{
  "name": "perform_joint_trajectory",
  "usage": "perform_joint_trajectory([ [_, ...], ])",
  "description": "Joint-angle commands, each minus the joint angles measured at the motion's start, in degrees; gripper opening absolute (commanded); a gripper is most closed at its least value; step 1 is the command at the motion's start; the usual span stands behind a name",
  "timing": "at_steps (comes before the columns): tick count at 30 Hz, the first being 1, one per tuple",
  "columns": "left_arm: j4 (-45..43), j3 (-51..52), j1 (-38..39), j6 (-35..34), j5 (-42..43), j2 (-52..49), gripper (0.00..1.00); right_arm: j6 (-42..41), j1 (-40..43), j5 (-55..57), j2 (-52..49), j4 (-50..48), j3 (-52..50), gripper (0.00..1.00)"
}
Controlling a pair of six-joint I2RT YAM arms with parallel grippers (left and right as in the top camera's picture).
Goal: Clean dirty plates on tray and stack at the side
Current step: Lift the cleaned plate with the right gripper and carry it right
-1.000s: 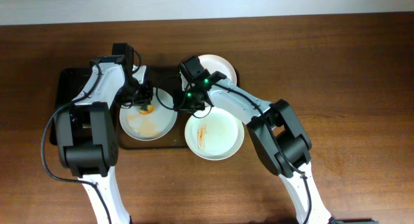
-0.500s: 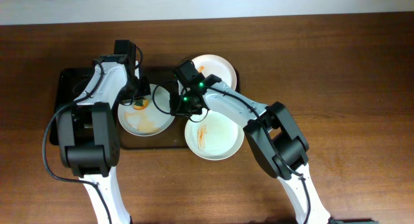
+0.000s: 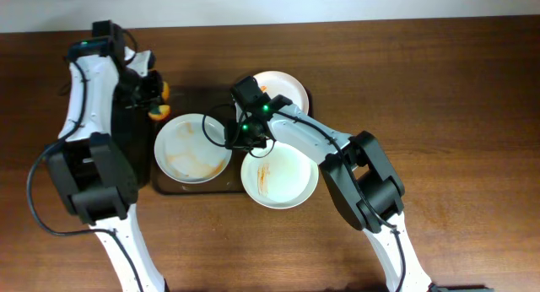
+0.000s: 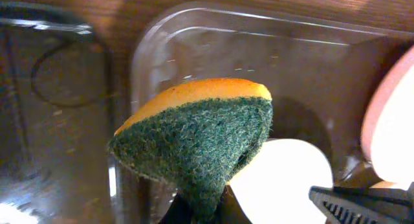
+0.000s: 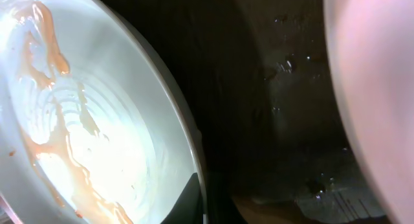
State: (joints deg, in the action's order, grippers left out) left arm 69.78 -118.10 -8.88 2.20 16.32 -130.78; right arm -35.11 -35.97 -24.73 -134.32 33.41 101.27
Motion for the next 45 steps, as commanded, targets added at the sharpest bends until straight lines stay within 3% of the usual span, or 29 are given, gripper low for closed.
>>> perform_joint_trajectory([
  [1,1.14,-0.9,-2.86,1.36,1.11,0.28,0.01,3.28,-0.02,6.78,2.84,4.52,4.11,0.04],
  [7,2.01,-0.9,-2.64,1.38,1.11,0.28,0.01,7.39,-3.13,27.67,8.41,17.05,12.41,0.04],
  [15,1.84,-0.9,-2.03,1.36,4.5,0.28,0.01,9.42,-17.07,75.91,12.85,22.99,16.44,0.04],
  [24,1.66,-0.87,-2.03,1.36,4.5,0.28,0.01,9.4,-24.17,104.74,12.85,22.62,16.44,0.04],
  [28,1.66,-0.87,-1.92,1.36,4.5,0.28,0.01,9.4,-26.01,112.04,12.85,21.2,16.44,0.04],
  [36,1.66,-0.87,-1.6,1.36,4.5,0.28,0.01,9.38,-26.03,108.59,12.87,20.81,16.44,0.04],
  [40,1.64,-0.87,-1.6,1.36,4.48,0.28,0.01,7.78,-21.64,84.61,14.32,23.82,16.44,0.04],
  [45,1.2,-0.87,-1.6,1.36,4.48,0.26,0.01,6.34,-5.53,50.84,20.52,29.79,16.44,0.04],
])
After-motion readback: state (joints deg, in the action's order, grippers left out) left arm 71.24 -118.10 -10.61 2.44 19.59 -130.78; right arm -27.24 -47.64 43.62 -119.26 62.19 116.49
